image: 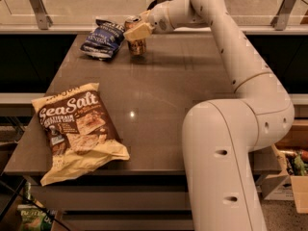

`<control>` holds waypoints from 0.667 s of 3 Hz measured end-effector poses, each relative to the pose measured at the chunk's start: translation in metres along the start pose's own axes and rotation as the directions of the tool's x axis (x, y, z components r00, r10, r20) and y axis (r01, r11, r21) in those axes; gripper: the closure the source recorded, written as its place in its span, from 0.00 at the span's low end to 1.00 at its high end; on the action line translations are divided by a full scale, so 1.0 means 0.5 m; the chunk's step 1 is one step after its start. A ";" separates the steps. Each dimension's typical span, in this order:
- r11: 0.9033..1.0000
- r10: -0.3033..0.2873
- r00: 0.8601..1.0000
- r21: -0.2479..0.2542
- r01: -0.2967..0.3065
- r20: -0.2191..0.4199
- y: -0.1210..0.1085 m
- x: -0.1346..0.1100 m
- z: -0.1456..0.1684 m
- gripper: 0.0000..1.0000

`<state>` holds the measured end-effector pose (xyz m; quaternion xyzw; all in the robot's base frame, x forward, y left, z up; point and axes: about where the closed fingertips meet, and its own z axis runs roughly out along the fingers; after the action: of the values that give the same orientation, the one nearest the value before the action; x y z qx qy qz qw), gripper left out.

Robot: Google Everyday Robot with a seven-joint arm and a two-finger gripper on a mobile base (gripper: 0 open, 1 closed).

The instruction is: Move orange can near blue chip bag

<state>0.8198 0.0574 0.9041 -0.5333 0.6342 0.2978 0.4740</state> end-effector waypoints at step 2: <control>1.000 0.002 1.000 -0.012 -0.002 0.000 0.005 0.002 0.017 0.37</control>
Offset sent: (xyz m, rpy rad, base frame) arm 0.0000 0.0037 -0.0021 0.0000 0.0031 0.0047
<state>0.8197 0.0651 0.8996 -0.5354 0.6332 0.3018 0.4704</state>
